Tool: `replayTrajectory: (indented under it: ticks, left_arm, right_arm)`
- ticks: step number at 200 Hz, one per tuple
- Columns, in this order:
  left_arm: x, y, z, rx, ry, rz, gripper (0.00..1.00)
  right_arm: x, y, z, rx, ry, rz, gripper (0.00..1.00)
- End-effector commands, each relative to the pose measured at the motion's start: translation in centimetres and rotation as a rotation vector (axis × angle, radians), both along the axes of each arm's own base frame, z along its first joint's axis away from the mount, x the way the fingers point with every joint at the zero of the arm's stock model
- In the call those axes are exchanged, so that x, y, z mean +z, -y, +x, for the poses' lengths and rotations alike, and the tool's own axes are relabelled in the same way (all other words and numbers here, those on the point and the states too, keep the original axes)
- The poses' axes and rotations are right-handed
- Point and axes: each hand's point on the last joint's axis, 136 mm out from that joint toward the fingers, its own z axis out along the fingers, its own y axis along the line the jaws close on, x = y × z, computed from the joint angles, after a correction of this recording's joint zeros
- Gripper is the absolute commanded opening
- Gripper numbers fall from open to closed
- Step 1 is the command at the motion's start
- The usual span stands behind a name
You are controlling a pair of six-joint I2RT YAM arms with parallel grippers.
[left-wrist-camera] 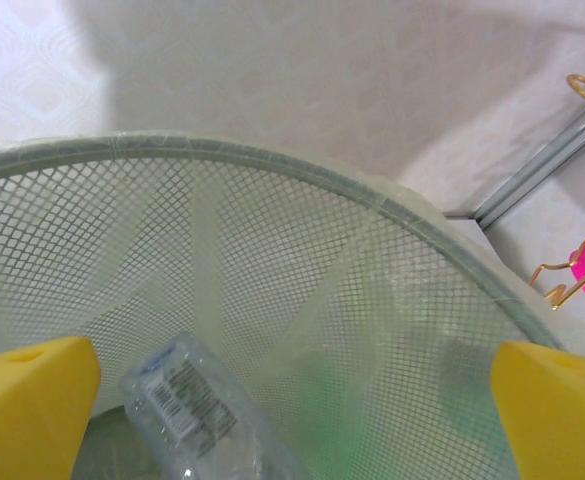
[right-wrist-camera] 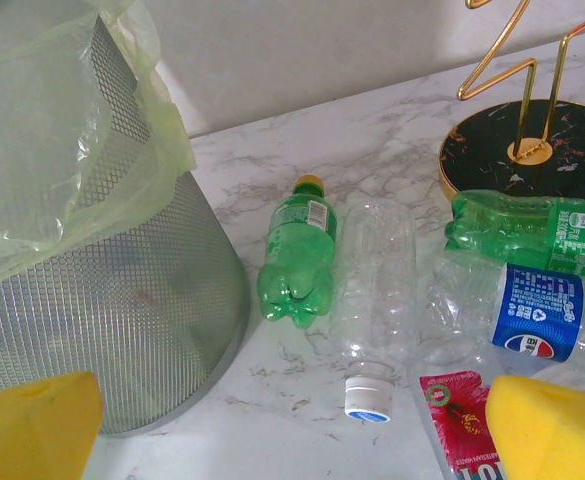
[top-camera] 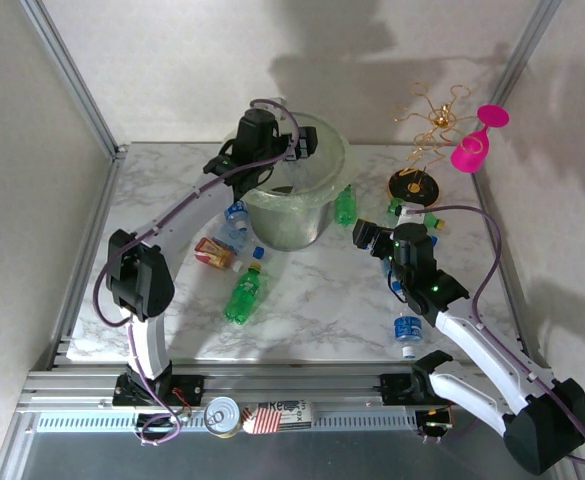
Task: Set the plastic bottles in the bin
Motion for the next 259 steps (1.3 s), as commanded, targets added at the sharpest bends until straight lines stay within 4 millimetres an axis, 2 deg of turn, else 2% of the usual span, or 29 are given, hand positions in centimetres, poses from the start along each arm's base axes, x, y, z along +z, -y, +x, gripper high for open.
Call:
replayTrajectory:
  ticks: [1,26,64,95,125,162,175,178,189,209,259]
  left_arm:
    - [5.8,-0.2,-1.9,-0.009,0.102,-0.043,1.00]
    - [7.9,-0.6,-3.2,-0.010,0.147,-0.073,1.00]
    - [11.2,-3.1,-6.0,0.030,0.249,-0.143,1.00]
    - [13.4,-6.4,-9.2,0.102,0.336,-0.186,1.00]
    - [13.3,-10.7,-12.4,0.214,0.391,-0.227,1.00]
    - [10.6,-16.0,-16.0,0.373,0.411,-0.272,1.00]
    - [8.3,-17.8,-17.2,0.433,0.388,-0.287,0.99]
    - [8.5,-18.3,-17.6,0.444,0.403,-0.312,1.00]
    - [7.1,-19.7,-18.7,0.483,0.397,-0.346,1.00]
    - [3.2,-21.8,-20.1,0.561,0.355,-0.390,1.00]
    - [-4.3,-23.5,-22.7,0.604,0.255,-0.544,0.99]
  right_arm:
    - [0.1,0.5,0.0,-0.019,-0.004,0.002,0.99]
    - [0.2,0.3,0.1,-0.016,-0.007,0.003,0.99]
    - [-0.1,-0.1,0.4,-0.003,-0.023,0.000,0.99]
    - [-0.5,-0.6,0.7,0.015,-0.042,-0.003,0.99]
    - [-1.2,-1.1,1.0,0.030,-0.074,-0.003,0.99]
    - [-2.4,-1.5,1.3,0.040,-0.134,-0.022,0.99]
    - [-2.9,-1.5,1.2,0.037,-0.159,-0.036,0.99]
    - [-3.0,-1.5,1.2,0.038,-0.163,-0.039,0.99]
    - [-3.5,-1.4,1.1,0.036,-0.183,-0.049,0.99]
    - [-4.3,-1.2,0.7,0.034,-0.220,-0.064,0.99]
    - [-8.1,0.3,-1.2,-0.006,-0.382,-0.134,0.99]
